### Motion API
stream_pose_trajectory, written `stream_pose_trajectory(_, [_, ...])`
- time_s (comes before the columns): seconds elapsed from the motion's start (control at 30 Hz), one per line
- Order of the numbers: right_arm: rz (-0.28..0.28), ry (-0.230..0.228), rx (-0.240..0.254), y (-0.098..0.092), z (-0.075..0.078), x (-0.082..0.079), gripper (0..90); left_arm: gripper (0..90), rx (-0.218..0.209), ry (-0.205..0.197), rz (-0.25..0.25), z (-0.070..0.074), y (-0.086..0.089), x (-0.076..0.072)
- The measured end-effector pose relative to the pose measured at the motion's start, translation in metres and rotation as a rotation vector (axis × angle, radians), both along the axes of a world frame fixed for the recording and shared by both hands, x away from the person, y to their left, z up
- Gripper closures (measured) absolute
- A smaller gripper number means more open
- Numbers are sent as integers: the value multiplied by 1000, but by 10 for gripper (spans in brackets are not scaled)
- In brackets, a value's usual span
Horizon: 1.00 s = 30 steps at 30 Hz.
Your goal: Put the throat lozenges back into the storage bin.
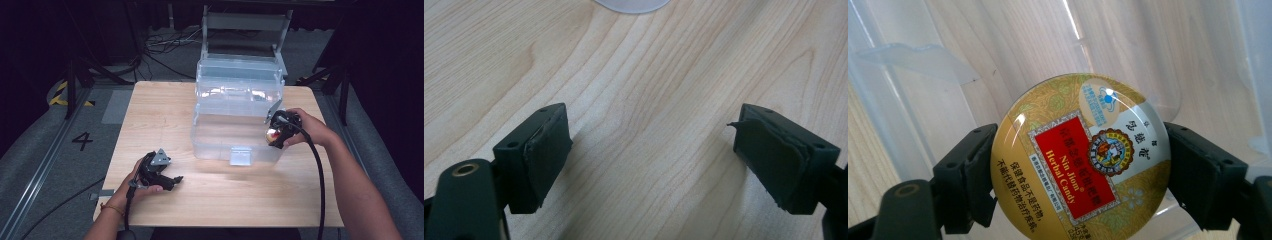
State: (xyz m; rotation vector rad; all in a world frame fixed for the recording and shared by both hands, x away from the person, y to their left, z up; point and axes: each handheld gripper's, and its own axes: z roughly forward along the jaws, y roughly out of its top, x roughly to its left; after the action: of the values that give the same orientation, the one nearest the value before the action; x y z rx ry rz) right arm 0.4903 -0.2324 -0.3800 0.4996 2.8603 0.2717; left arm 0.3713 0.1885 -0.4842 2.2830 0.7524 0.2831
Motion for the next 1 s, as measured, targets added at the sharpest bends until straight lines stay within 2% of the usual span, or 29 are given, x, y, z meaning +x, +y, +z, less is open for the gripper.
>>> stream_pose_trajectory(0.17, [-16,4,5,0,0,0,201,156,1,0,0,0,0,0])
stream_pose_trajectory(0.23, [-30,12,25,-1,1,-1,200,156,1,0,0,0,0,0])
stream_pose_trajectory(0.3, [-28,-13,51,-2,2,0,200,156,1,0,0,0,0,0])
stream_pose_trajectory(0.6, [-39,-29,89,-9,6,-3,221,156,1,0,0,0,0,0])
stream_pose_trajectory(0.67, [-43,-21,109,-10,8,-6,264,155,1,0,0,0,0,0])
stream_pose_trajectory(0.73, [-54,-36,146,-13,11,-9,263,155,2,-1,-1,0,0,0])
stream_pose_trajectory(0.77, [-54,-36,146,-13,11,-9,263,155,2,-1,-1,0,0,0])
stream_pose_trajectory(0.83, [-65,-29,180,-16,13,-11,263,156,3,-1,-1,0,0,0])
stream_pose_trajectory(0.87, [-64,-48,197,-18,15,-13,265,156,4,0,-2,0,0,0])
stream_pose_trajectory(1.0, [-83,-68,249,-28,18,-18,268,156,8,7,4,1,-1,0])
